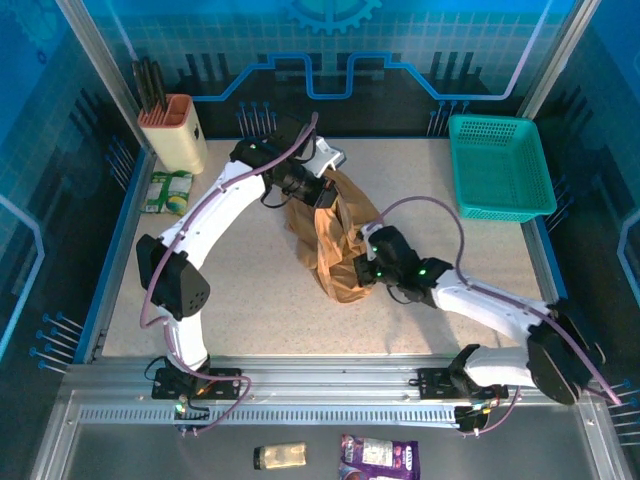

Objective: Fold the inside-out t-shirt

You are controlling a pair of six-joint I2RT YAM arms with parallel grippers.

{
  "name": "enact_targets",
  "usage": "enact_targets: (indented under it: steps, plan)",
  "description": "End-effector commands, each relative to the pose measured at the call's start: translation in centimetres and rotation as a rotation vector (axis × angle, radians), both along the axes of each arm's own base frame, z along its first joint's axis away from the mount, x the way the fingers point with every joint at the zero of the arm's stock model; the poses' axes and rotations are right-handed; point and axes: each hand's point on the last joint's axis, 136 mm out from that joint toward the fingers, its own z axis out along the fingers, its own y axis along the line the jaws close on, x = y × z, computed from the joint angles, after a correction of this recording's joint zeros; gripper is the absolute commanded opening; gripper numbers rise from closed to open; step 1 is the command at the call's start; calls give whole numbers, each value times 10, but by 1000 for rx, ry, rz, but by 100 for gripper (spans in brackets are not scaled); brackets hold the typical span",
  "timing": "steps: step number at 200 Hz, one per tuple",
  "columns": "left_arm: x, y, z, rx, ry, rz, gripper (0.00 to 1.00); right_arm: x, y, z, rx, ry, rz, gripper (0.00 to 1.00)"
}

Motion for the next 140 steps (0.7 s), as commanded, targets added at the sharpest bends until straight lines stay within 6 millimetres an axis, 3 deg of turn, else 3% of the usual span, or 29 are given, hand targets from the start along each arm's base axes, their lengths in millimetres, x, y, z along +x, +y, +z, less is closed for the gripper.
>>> enact_targets:
  steps: [1, 22, 54, 75, 111, 140]
  plan:
    - [-31, 5, 37, -5, -39, -51, 0, 23, 33, 9, 45, -156, 36, 0]
    - [-44, 4, 44, -4, -41, -69, 0, 37, 48, -12, 27, -175, 37, 0]
    - [-61, 4, 57, 0, -57, -83, 0, 68, 66, -22, 5, -233, 8, 0]
    - [-64, 14, 61, 49, -85, -56, 0, 90, 66, -23, -30, -274, -28, 0]
    - [-69, 30, 82, 96, -148, -14, 0, 124, 27, -25, -21, -266, -149, 0]
    - [-76, 31, 101, 81, -178, -16, 0, 136, -32, -27, -60, -220, -354, 0]
